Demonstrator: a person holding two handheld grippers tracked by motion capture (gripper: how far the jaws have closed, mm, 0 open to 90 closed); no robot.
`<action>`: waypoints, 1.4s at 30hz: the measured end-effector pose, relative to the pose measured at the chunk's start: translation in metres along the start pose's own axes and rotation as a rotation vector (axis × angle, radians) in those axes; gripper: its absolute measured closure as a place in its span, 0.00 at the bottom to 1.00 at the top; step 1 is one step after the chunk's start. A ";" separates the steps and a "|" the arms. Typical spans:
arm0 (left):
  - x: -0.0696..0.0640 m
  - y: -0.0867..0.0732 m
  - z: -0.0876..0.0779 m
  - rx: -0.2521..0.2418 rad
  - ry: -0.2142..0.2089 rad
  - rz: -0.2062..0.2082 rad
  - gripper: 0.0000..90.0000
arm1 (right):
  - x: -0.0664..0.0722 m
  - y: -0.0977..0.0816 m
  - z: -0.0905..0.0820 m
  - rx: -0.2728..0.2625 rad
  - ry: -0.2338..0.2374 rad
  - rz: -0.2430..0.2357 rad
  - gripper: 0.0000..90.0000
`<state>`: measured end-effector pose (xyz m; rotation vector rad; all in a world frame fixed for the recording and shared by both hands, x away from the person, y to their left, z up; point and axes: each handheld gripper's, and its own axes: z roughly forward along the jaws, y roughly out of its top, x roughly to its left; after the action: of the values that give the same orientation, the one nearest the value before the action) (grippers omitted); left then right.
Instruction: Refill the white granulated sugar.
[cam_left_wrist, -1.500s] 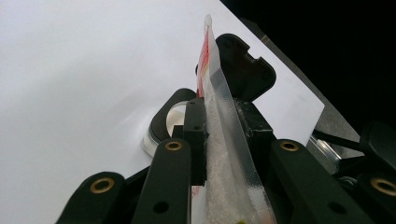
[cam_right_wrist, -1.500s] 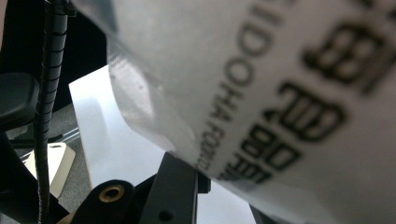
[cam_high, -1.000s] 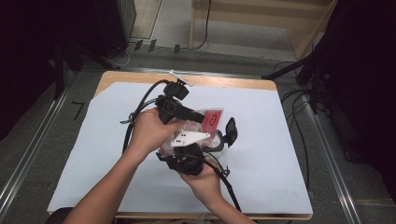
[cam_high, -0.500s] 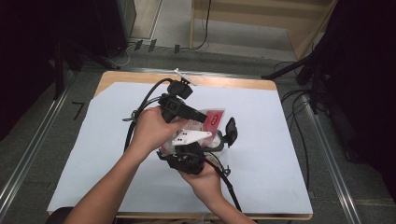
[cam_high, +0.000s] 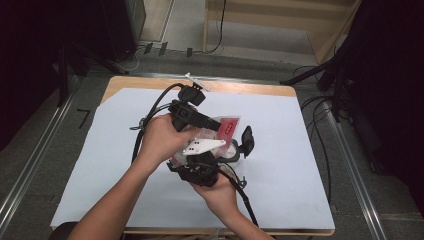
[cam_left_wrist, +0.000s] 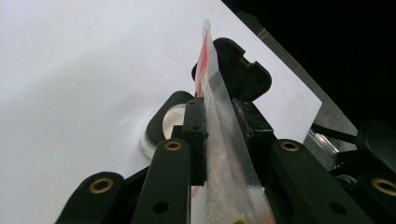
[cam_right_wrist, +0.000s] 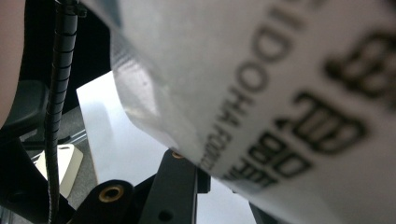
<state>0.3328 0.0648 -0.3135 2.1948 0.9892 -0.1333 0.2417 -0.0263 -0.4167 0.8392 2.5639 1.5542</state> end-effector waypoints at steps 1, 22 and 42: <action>0.000 0.000 0.000 -0.002 0.004 0.007 0.85 | 0.000 0.000 0.000 -0.002 -0.001 -0.001 0.92; 0.002 -0.003 0.002 -0.012 0.001 0.001 0.85 | -0.002 -0.002 0.002 0.008 0.001 0.004 0.92; 0.003 -0.009 0.001 -0.004 -0.008 -0.004 0.85 | 0.003 -0.008 0.005 -0.009 0.006 -0.035 0.85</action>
<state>0.3290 0.0702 -0.3201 2.1876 0.9886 -0.1414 0.2372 -0.0243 -0.4251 0.7849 2.5591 1.5607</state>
